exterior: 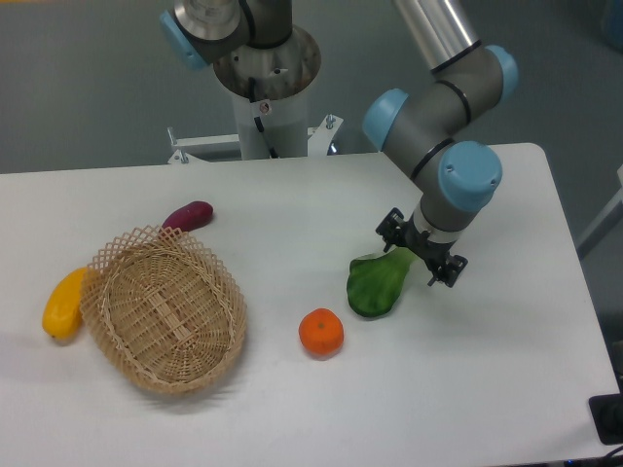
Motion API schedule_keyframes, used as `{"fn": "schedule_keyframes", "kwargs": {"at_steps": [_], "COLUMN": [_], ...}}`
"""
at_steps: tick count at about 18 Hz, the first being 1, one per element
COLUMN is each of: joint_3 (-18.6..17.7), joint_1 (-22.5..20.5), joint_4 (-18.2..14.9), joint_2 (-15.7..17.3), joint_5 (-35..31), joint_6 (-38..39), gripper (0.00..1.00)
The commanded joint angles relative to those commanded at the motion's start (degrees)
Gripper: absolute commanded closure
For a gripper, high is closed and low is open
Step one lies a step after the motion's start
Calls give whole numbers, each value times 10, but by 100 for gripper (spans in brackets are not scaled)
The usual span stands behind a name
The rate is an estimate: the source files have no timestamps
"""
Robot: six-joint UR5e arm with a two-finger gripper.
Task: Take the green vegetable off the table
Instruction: 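Lower the gripper around the bok choy leaves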
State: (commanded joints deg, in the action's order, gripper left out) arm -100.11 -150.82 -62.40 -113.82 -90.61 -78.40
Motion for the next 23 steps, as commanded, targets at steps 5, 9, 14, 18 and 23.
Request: {"fn": "schedule_keyframes", "kwargs": {"at_steps": [5,9,14,18,23], "joint_3": [-24,-48,-50,-49,-49], "joint_1": [11,13,30,36,40], "joint_4": [50,92,118,127,137], "joint_2": [-2,-1,-12,-18,-23], "joint_5": [-1,-1,-35,-37,-39], "joint_6": [13,20,54,83,92], "gripper": [0,0,0,0,0]}}
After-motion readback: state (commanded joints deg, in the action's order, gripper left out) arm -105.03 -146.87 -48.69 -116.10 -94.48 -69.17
